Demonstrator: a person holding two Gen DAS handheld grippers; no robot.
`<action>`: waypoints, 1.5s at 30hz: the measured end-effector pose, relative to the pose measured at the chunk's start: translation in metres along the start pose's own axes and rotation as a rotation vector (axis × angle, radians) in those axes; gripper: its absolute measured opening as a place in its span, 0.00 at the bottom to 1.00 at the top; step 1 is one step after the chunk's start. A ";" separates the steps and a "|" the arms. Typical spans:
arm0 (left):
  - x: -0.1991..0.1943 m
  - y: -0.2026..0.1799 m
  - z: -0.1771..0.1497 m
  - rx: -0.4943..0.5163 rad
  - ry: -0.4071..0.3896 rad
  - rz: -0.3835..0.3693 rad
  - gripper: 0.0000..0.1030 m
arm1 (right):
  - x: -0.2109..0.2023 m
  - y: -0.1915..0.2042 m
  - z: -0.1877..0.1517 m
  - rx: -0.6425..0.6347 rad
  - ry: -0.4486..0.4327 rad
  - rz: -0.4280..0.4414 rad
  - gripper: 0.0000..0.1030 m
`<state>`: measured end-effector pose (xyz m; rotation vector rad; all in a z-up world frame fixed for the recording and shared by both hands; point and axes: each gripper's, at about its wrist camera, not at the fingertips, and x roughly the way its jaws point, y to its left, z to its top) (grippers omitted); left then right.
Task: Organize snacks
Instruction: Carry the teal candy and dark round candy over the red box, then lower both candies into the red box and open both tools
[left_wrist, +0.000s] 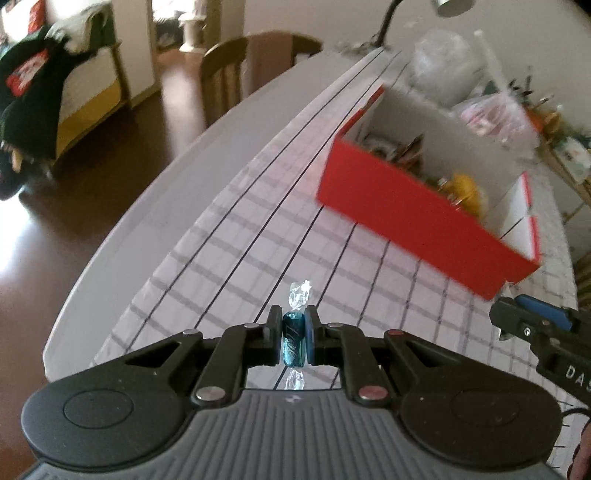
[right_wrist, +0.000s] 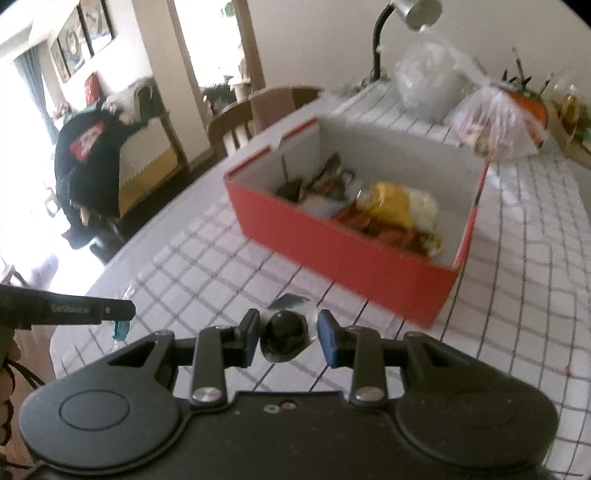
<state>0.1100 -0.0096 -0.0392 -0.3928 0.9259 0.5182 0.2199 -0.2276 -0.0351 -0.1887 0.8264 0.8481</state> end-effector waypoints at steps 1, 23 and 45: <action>-0.004 -0.003 0.004 0.014 -0.017 -0.008 0.12 | -0.003 -0.002 0.004 0.004 -0.013 -0.002 0.31; 0.001 -0.083 0.118 0.346 -0.152 -0.188 0.12 | -0.008 -0.035 0.084 0.100 -0.162 -0.163 0.32; 0.128 -0.117 0.184 0.496 0.115 -0.156 0.12 | 0.094 -0.072 0.124 0.224 -0.026 -0.286 0.32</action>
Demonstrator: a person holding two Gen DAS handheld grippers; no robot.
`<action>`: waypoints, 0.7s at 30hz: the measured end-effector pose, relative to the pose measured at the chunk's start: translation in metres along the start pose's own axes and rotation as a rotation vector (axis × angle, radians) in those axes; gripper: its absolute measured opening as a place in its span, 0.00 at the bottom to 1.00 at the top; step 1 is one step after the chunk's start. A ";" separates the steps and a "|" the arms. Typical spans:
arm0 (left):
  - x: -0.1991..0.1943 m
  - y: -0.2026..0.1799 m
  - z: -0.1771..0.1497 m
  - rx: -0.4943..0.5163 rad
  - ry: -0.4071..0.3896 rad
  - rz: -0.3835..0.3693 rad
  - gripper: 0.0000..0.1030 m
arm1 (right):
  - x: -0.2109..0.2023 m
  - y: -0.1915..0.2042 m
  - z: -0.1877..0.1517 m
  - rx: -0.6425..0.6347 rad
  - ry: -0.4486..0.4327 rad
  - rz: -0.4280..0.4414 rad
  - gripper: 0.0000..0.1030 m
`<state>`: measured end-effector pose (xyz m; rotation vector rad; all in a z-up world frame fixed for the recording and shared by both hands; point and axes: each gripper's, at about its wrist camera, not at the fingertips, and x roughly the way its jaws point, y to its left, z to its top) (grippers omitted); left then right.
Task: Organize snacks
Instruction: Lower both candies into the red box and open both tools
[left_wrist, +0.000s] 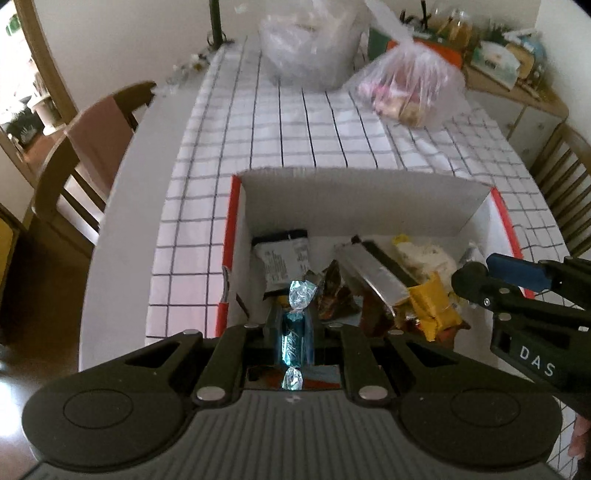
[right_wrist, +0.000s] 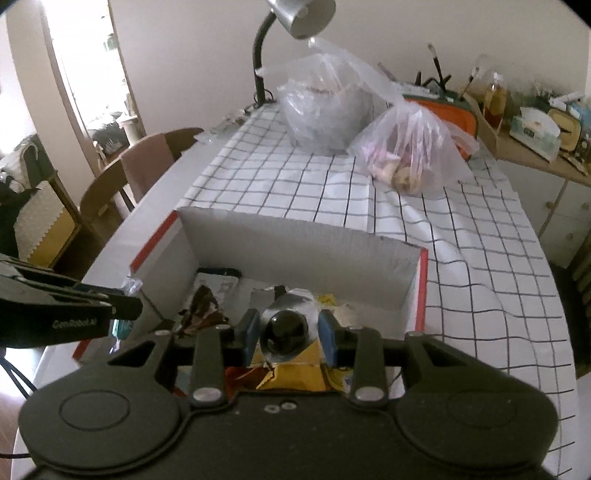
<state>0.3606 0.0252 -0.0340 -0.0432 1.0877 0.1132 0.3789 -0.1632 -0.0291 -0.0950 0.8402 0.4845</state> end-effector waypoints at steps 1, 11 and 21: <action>0.004 0.001 0.001 -0.001 0.011 -0.001 0.12 | 0.005 -0.001 0.000 0.007 0.011 -0.004 0.32; 0.041 0.001 0.010 0.007 0.102 -0.001 0.12 | 0.039 -0.001 0.001 0.016 0.082 -0.043 0.32; 0.058 0.003 0.009 -0.001 0.144 0.006 0.12 | 0.050 0.001 -0.004 0.000 0.124 -0.033 0.34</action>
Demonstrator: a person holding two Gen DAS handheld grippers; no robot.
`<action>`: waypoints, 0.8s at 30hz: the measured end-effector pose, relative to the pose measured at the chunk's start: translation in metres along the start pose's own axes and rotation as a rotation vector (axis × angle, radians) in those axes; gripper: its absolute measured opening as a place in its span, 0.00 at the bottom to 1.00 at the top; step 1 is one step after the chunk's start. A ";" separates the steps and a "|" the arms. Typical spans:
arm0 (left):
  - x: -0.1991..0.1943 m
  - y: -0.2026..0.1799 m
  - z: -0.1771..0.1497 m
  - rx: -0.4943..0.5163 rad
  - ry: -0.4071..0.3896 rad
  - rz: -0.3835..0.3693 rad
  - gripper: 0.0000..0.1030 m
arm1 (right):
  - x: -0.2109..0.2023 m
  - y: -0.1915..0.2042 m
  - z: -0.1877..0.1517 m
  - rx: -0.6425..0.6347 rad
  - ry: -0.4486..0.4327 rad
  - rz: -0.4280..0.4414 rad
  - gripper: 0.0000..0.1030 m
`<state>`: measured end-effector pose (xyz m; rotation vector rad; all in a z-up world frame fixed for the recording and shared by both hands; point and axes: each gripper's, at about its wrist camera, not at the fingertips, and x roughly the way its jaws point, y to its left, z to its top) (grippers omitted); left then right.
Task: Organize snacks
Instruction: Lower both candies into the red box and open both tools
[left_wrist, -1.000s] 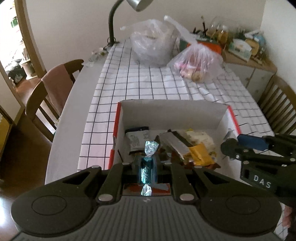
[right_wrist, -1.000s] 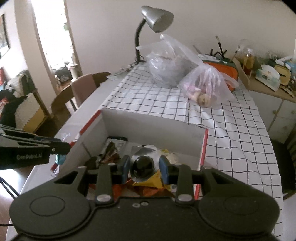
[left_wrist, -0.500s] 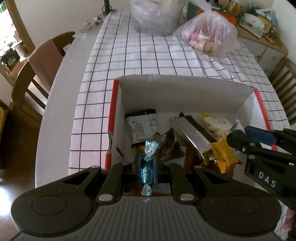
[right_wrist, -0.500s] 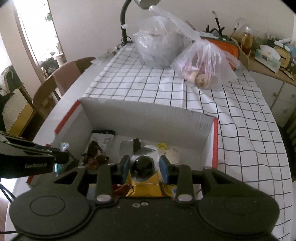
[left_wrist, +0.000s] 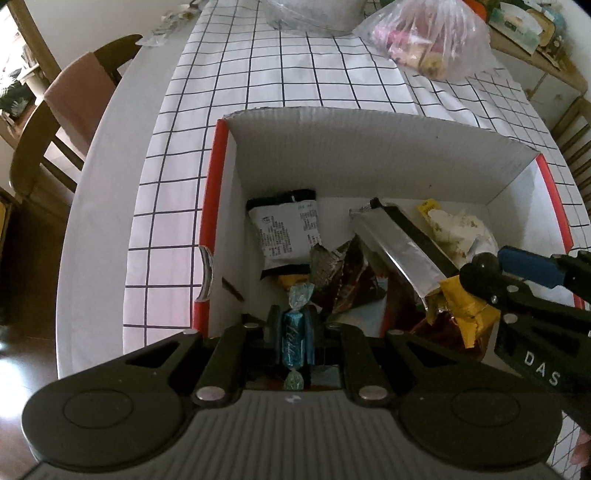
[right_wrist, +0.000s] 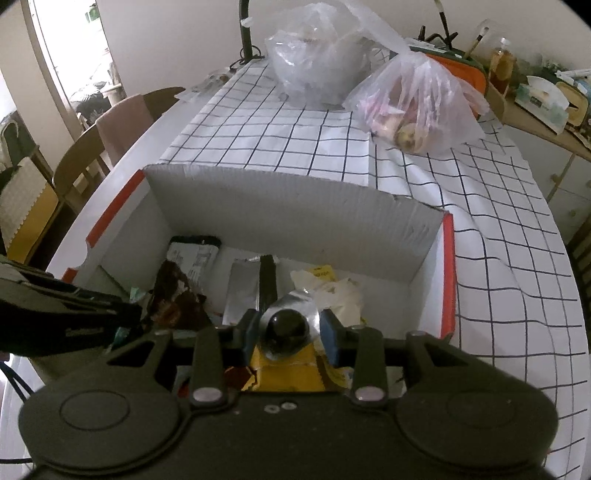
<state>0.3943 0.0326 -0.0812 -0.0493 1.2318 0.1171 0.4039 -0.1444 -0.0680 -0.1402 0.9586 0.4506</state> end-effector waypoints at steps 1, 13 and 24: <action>0.000 -0.001 0.000 0.000 -0.002 -0.001 0.12 | 0.000 0.000 0.000 -0.002 0.003 0.002 0.34; -0.020 0.002 -0.012 -0.026 -0.042 -0.041 0.26 | -0.015 0.002 -0.006 -0.002 -0.021 0.015 0.48; -0.059 0.003 -0.031 -0.026 -0.160 -0.052 0.58 | -0.054 0.006 -0.014 -0.005 -0.094 0.028 0.73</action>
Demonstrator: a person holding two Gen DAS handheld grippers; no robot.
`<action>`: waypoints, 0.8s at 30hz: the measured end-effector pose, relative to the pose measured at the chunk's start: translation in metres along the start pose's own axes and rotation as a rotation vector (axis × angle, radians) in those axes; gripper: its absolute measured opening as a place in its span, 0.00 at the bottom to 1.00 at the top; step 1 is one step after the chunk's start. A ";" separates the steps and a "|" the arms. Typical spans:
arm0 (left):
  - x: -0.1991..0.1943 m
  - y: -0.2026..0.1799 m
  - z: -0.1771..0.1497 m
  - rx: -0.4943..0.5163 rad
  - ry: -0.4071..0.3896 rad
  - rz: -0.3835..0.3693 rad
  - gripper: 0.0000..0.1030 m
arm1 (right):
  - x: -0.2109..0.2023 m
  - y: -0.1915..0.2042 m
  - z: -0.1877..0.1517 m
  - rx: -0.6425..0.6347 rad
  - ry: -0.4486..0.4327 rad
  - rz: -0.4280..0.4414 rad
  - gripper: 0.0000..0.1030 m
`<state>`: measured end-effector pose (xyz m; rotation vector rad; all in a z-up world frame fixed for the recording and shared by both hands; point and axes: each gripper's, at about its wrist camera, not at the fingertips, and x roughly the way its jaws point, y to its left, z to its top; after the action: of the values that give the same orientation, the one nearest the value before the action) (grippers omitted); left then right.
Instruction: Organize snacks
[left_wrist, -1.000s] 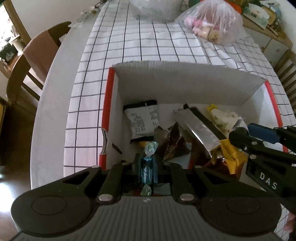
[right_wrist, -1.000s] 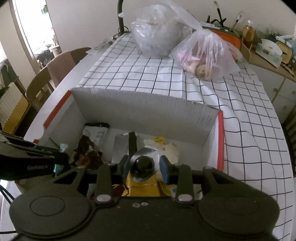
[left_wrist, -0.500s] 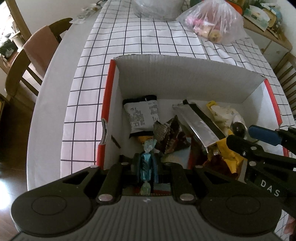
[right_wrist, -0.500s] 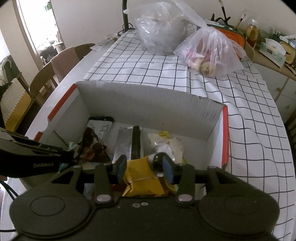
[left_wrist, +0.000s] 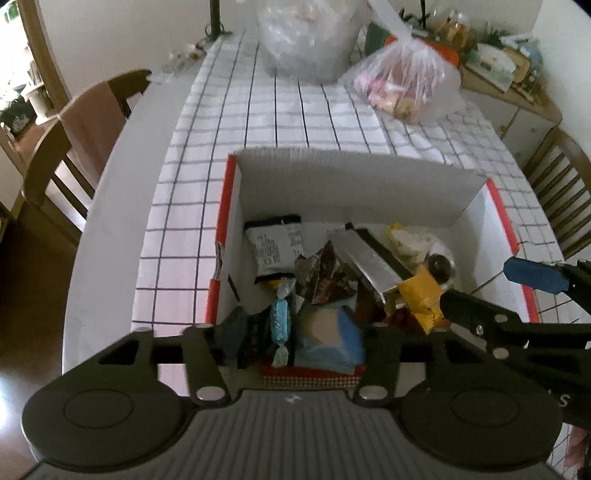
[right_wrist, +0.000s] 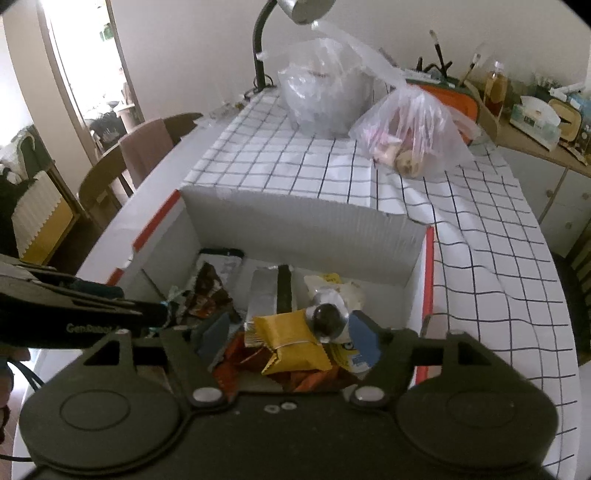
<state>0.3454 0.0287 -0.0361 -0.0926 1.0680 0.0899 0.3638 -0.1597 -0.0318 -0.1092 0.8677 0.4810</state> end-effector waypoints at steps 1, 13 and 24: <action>-0.004 0.000 -0.001 -0.003 -0.010 0.001 0.58 | -0.004 0.001 0.000 0.000 -0.007 0.000 0.75; -0.049 0.005 -0.020 0.005 -0.124 -0.018 0.67 | -0.049 0.010 -0.004 -0.011 -0.098 0.015 0.90; -0.085 0.005 -0.049 0.032 -0.206 -0.074 0.83 | -0.091 0.015 -0.021 -0.021 -0.168 0.043 1.00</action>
<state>0.2618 0.0253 0.0145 -0.0918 0.8592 0.0150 0.2927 -0.1851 0.0247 -0.0684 0.7013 0.5321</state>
